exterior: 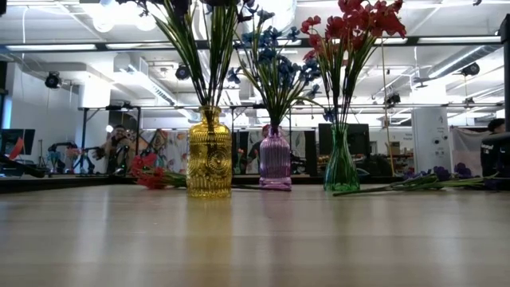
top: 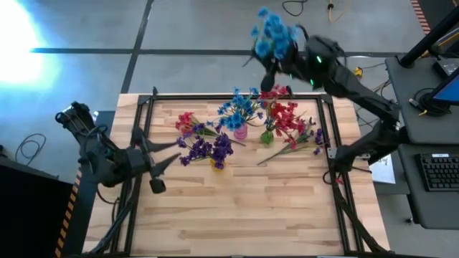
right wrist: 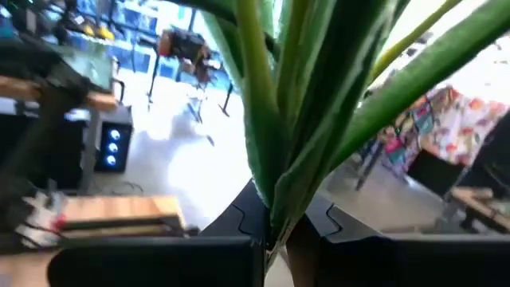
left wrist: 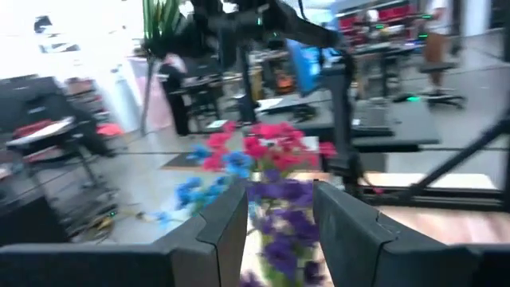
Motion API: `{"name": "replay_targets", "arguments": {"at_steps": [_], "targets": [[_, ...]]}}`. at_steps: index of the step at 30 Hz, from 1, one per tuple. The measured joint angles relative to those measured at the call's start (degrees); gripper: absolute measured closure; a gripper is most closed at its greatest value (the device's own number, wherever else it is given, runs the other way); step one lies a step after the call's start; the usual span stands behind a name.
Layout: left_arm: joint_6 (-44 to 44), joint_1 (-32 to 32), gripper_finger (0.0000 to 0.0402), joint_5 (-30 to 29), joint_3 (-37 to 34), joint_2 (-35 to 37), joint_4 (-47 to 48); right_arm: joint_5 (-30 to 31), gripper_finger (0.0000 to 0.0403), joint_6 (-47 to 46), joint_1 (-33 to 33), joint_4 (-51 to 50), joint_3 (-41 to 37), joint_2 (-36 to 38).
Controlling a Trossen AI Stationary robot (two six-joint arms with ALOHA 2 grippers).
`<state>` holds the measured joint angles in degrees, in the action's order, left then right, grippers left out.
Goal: Sort flowers into vase by color
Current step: Put the blue flowers into the pink vase
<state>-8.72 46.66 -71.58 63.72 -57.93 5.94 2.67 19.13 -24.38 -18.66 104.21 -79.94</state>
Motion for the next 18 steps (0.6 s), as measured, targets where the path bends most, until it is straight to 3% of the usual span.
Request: {"name": "replay_targets", "arguments": {"at_steps": [5, 10, 14, 18], "targets": [[1.48, -0.01, 0.0274, -3.01, 0.00, 0.85, 0.10, -15.85, 0.0385, -1.95, -14.64, -3.23, -0.42, -3.58], [1.85, -0.06, 0.0274, -7.57, 0.00, 0.78, -0.70, -31.67, 0.0385, -4.17, -23.87, -3.74, -0.42, -7.00], [2.43, -0.27, 0.0274, -11.52, 0.00, 0.18, -1.13, -34.61, 0.0385, -4.29, -26.18, -6.02, -0.42, -8.59], [4.12, -0.27, 0.0274, -11.87, 0.00, -0.53, -1.24, -34.67, 0.0385, -3.07, -26.60, -9.52, -1.51, -7.20]]}}
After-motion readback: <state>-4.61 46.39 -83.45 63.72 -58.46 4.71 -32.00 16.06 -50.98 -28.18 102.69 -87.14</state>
